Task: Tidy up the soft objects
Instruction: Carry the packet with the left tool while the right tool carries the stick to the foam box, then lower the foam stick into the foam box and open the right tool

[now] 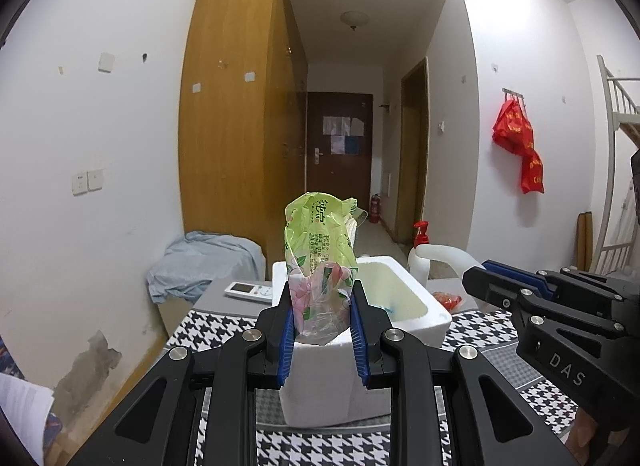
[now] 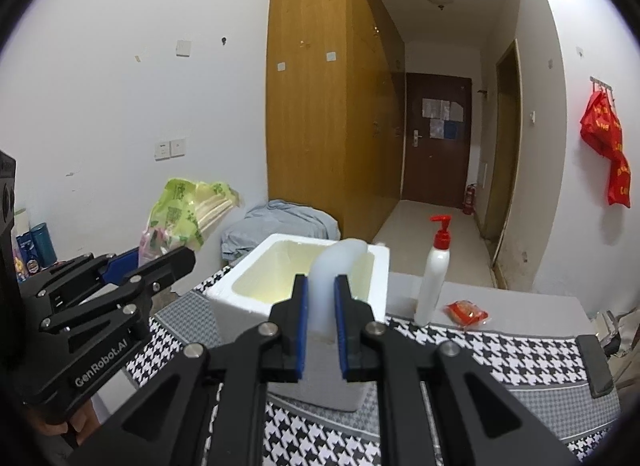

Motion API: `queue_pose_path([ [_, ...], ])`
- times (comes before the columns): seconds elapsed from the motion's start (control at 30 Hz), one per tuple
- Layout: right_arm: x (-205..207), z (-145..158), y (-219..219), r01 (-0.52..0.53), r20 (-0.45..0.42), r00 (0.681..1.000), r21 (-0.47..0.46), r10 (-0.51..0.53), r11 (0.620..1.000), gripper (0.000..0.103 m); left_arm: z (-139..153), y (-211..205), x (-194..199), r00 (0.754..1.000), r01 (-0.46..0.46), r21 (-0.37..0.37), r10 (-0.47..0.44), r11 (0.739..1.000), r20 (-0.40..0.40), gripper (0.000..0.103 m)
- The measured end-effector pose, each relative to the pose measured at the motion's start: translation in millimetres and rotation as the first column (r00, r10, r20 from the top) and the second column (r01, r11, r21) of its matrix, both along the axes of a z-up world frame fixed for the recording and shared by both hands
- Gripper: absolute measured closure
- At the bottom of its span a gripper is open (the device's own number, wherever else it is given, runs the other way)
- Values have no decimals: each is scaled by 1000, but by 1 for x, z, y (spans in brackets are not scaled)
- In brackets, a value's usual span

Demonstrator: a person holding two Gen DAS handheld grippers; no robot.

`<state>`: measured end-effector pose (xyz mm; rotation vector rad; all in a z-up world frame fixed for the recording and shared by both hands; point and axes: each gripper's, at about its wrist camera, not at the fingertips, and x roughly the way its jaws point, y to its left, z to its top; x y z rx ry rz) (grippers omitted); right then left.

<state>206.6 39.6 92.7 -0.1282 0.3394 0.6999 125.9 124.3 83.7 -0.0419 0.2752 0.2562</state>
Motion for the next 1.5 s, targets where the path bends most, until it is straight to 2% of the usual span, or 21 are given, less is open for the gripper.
queue_pose_path([
  [0.67, 43, 5, 41, 20, -28, 999, -24, -21, 1000, 87, -5, 32, 46, 999, 18, -22, -19, 1000, -35, 77],
  [1.33, 80, -19, 78, 1, -100, 995, -85, -9, 996, 87, -17, 51, 66, 998, -31, -39, 29, 999, -59, 77],
  [1.5, 84, -22, 82, -1, -97, 995, -95, -8, 995, 81, -19, 53, 67, 997, -31, -40, 29, 999, -66, 77],
])
